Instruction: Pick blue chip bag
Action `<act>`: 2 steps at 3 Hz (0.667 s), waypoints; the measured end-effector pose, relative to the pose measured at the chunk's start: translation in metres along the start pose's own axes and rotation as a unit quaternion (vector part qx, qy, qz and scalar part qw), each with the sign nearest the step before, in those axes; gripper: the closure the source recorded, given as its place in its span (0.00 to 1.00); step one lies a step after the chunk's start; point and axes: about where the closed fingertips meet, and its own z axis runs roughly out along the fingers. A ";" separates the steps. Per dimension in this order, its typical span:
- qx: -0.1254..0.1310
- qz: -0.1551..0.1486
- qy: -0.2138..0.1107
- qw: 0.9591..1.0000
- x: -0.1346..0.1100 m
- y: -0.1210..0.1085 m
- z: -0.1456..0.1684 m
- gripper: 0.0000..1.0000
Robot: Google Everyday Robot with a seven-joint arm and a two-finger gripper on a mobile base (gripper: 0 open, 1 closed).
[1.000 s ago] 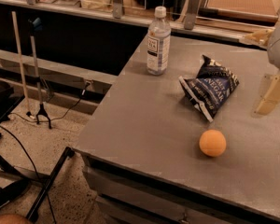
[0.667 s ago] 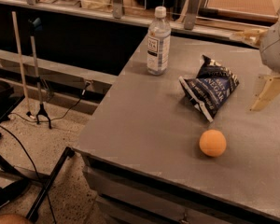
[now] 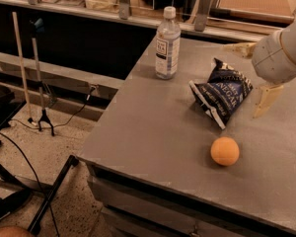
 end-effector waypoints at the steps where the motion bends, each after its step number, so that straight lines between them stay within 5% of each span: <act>1: -0.015 -0.008 0.004 1.000 0.009 -0.001 0.022 0.00; 2: -0.029 -0.004 -0.001 1.000 0.015 -0.002 0.046 0.16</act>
Offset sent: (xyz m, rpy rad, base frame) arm 0.0388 0.0009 -0.0548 -0.0269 0.0686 0.0121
